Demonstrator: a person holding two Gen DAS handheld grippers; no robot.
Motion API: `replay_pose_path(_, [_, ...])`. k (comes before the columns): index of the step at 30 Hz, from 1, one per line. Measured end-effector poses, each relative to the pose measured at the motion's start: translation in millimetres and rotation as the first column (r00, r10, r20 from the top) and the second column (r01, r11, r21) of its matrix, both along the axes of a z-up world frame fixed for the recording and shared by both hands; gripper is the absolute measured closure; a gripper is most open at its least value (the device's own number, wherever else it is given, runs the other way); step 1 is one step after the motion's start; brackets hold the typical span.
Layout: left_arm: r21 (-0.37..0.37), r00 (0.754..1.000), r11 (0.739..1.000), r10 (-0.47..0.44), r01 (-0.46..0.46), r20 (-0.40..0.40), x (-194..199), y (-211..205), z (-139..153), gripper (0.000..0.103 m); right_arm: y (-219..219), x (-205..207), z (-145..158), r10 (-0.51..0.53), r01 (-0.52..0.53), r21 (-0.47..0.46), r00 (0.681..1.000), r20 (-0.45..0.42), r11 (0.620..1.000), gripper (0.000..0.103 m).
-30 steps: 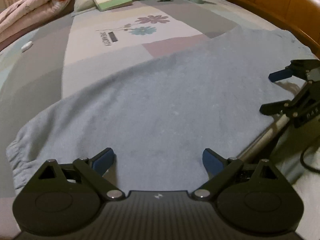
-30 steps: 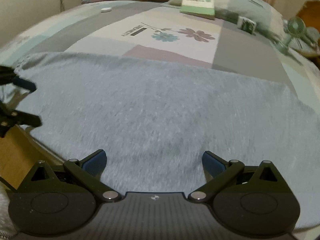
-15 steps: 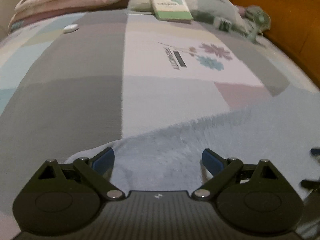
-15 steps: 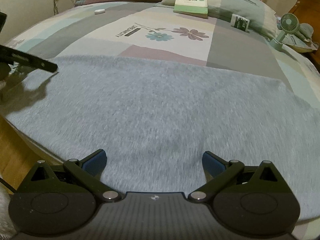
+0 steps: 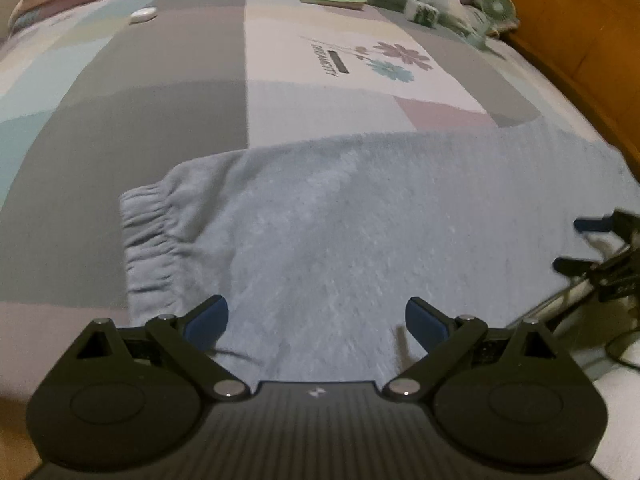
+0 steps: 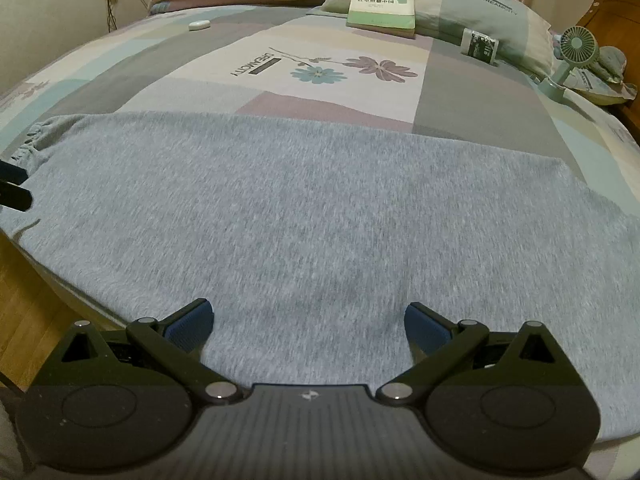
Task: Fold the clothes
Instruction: 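Move the left gripper to the elastic cuffs of the grey sweatpants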
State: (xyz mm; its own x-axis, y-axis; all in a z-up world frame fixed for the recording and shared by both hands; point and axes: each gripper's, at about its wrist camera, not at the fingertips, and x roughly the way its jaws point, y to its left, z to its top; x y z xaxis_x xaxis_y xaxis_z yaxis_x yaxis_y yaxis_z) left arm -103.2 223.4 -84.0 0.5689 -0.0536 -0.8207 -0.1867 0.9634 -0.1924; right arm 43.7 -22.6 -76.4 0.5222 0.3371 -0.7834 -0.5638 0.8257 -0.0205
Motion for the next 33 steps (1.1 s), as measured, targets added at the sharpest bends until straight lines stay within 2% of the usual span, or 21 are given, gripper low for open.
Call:
replay_pose_path(2, [-0.023,1.000,1.000,0.015,-0.015,0.005,-6,5,6,0.008,0,0,0,-0.001,0.001,-0.001,1.000,-0.003,1.000,0.000])
replay_pose_path(7, [-0.037,0.992,0.998,0.056,-0.052,0.116,-17,21,35,0.007,2,0,1,-0.004,0.004,-0.004,1.000,-0.005,1.000,0.000])
replay_pose_path(12, [-0.081,0.982,0.984,0.167,-0.160,0.090,-12,54,34,0.007,1,0,1,-0.008,0.008,-0.001,1.000,-0.007,1.000,0.000])
replay_pose_path(16, [-0.163,0.970,0.958,0.243,-0.236,0.023,-14,78,20,0.008,1,1,2,-0.005,0.005,0.001,1.000,-0.013,1.000,0.000])
replay_pose_path(22, [-0.268,0.953,0.917,0.301,-0.295,-0.020,-41,90,10,0.008,4,6,4,0.002,-0.002,-0.020,0.999,-0.041,1.000,0.000])
replay_pose_path(28, [-0.430,0.959,0.860,0.279,-0.275,-0.054,-69,84,-2,0.008,5,8,4,0.005,-0.007,-0.030,0.999,-0.053,1.000,0.000])
replay_pose_path(31, [-0.506,0.967,0.828,0.249,-0.243,-0.057,-63,75,-14,0.008,5,9,5,0.004,-0.006,-0.033,0.998,-0.058,0.999,0.000])
replay_pose_path(33, [-0.528,0.971,0.818,0.228,-0.228,-0.067,-56,68,-22,0.008,5,9,5,0.001,-0.004,-0.036,0.998,-0.064,0.999,0.000])
